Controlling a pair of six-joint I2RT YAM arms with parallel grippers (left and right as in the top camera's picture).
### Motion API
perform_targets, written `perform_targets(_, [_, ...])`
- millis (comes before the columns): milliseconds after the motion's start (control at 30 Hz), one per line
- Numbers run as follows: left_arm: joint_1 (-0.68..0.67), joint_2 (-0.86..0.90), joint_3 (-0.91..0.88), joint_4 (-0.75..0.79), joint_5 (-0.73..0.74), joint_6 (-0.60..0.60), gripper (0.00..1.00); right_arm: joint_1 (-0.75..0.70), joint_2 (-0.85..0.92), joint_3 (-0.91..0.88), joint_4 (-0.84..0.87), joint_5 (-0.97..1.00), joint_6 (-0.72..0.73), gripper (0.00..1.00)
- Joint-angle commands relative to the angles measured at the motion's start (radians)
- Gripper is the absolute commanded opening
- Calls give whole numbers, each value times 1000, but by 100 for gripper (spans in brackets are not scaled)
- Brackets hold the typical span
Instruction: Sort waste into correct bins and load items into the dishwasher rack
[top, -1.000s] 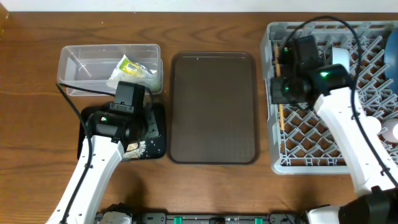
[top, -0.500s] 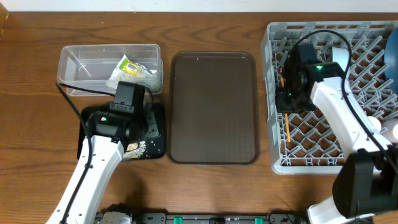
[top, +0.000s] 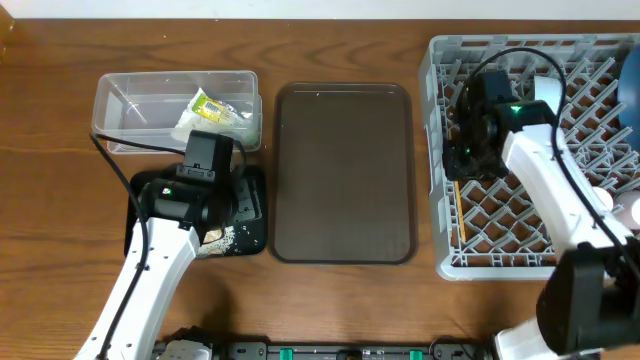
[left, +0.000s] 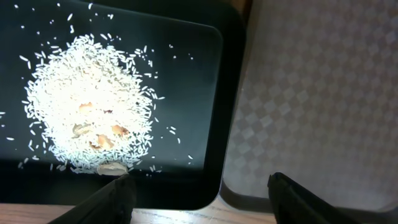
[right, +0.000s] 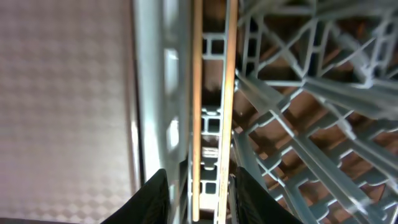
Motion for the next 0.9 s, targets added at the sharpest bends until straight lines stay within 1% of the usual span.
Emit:
perform_targets(0, [4, -5, 8, 19, -19, 13, 74, -23, -103, 1, 32, -21, -10, 39])
perform_targets(33, [4, -5, 11, 27, -19, 21, 75, -29, -120, 1, 45, -21, -10, 44])
perform_targets(100, [4, -5, 21, 55, -18, 40, 77, -45, -153, 1, 74, -27, -15, 48])
perform_targets(167, [3, -4, 26, 98, -19, 66, 79, -58, -165, 1, 98, -67, -43, 50])
perform_targets(233, [3, -1, 26, 153, -19, 94, 80, -74, -164, 1, 118, -123, -56, 57])
perform_targets(267, [3, 5, 26, 172, -19, 101, 81, -85, -159, 1, 126, -148, -55, 64])
perform_targets(333, [3, 22, 32, 174, -19, 102, 84, -103, -155, 1, 130, -174, -55, 81])
perform_targets(367, [3, 32, 34, 165, -19, 102, 86, -112, -155, 1, 127, -179, -55, 86])
perform_targets(433, [3, 49, 34, 129, -19, 113, 88, -130, -156, 1, 109, -183, -55, 98])
perform_targets(533, [3, 54, 34, 27, -21, 155, 88, -158, -158, 1, 58, -185, -55, 99])
perform_targets(700, [4, 32, 32, -127, -27, 150, 88, -189, -167, 1, -34, -185, -55, 99])
perform_targets(800, [4, -23, 8, -136, -29, 151, 88, -189, -195, -24, -42, -183, -55, 99])
perform_targets(867, [4, -113, -26, -126, -56, 151, 88, -187, -258, -92, 6, -183, -55, 99])
